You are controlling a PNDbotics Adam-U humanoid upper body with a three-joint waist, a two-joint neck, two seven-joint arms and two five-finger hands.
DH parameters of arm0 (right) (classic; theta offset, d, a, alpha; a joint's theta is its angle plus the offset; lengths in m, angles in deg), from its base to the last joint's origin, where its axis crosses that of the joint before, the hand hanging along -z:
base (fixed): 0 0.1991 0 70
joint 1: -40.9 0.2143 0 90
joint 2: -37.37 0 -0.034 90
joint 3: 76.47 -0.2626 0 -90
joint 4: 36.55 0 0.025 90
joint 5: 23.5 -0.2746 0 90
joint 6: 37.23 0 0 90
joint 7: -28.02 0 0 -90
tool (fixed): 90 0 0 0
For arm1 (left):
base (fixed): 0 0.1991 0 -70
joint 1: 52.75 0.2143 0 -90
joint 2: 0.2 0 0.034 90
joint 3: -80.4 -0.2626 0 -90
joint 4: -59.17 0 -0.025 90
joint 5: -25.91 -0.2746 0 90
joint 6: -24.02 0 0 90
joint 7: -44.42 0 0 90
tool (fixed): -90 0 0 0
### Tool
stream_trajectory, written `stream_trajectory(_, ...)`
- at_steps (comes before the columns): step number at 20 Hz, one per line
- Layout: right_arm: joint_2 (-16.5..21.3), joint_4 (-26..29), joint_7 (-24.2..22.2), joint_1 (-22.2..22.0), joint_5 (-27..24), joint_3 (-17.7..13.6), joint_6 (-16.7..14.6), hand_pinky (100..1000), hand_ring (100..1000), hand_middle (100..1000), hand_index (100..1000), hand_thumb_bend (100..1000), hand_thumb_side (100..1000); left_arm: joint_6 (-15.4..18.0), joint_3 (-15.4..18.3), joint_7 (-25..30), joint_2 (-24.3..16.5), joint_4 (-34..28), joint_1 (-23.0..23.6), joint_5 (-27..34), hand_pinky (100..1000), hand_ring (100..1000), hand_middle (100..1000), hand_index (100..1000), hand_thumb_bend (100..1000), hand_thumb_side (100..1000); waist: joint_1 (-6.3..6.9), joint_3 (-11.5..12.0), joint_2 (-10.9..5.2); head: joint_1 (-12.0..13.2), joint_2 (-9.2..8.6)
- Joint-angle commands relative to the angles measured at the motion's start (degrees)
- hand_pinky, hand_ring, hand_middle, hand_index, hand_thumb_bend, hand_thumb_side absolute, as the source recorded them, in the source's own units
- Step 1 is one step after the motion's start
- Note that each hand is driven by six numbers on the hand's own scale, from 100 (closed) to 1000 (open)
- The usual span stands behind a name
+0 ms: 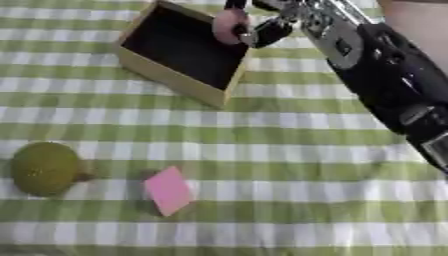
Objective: Pick up objects on the table and place them in the box.
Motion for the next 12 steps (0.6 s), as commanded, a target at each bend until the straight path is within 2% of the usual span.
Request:
stream_trajectory(1,-0.36,-2.95,0.62,1.04,2.06,-1.27,-2.13,864,734,559,729,100,100,0.13,-0.04,0.25,-0.15,-1.02,-1.02,0.16,801,761,713,809,299,705,-0.54,0.25,-0.08,-0.24,-0.78)
stream_trajectory(4,-1.18,-5.39,1.45,1.20,3.43,-2.43,-3.51,866,761,601,760,100,100,0.13,-0.10,0.34,-0.03,-1.02,-1.14,0.24,801,761,713,810,297,706,-0.53,0.45,0.16,-0.42,-0.92)
stream_trajectory(6,-1.70,-6.39,2.34,1.43,4.14,-3.20,-3.86,875,823,730,840,100,100,0.09,-0.18,0.42,0.05,-1.02,-1.16,0.31,802,762,714,810,295,708,-0.52,0.58,0.32,-0.48,-1.03)
stream_trajectory(7,-1.91,-6.66,2.76,1.57,4.37,-3.49,-4.00,879,839,758,863,100,100,0.07,-0.24,0.49,0.09,-1.02,-1.16,0.36,802,762,714,810,294,709,-0.51,0.62,0.37,-0.52,-1.05)
stream_trajectory(8,-2.05,-6.79,3.13,1.70,4.61,-3.67,-4.14,883,857,779,880,100,165,0.06,-0.27,0.55,0.13,-1.02,-1.17,0.39,802,762,714,810,294,709,-0.51,0.64,0.41,-0.55,-1.06)
stream_trajectory(9,-2.13,-6.84,3.41,1.80,4.94,-3.78,-4.29,894,889,822,908,100,321,0.05,-0.29,0.59,0.17,-1.02,-1.18,0.41,802,762,714,810,294,708,-0.51,0.65,0.43,-0.56,-1.03)
stream_trajectory(10,-2.17,-6.83,3.58,1.88,5.33,-3.85,-4.46,899,898,836,916,100,343,0.05,-0.30,0.61,0.19,-1.02,-1.21,0.43,802,762,714,810,293,708,-0.52,0.66,0.44,-0.57,-0.98)
stream_trajectory(11,-2.20,-6.71,3.74,1.92,5.68,-3.93,-4.64,901,901,838,920,100,433,0.05,-0.31,0.63,0.20,-1.02,-1.23,0.45,802,762,715,810,292,709,-0.51,0.65,0.44,-0.55,-0.95)
stream_trajectory(12,-2.21,-6.50,3.83,1.95,5.75,-4.02,-4.83,904,905,842,922,100,461,0.04,-0.33,0.66,0.19,-1.02,-1.23,0.46,802,762,715,810,292,709,-0.51,0.63,0.43,-0.49,-0.91)
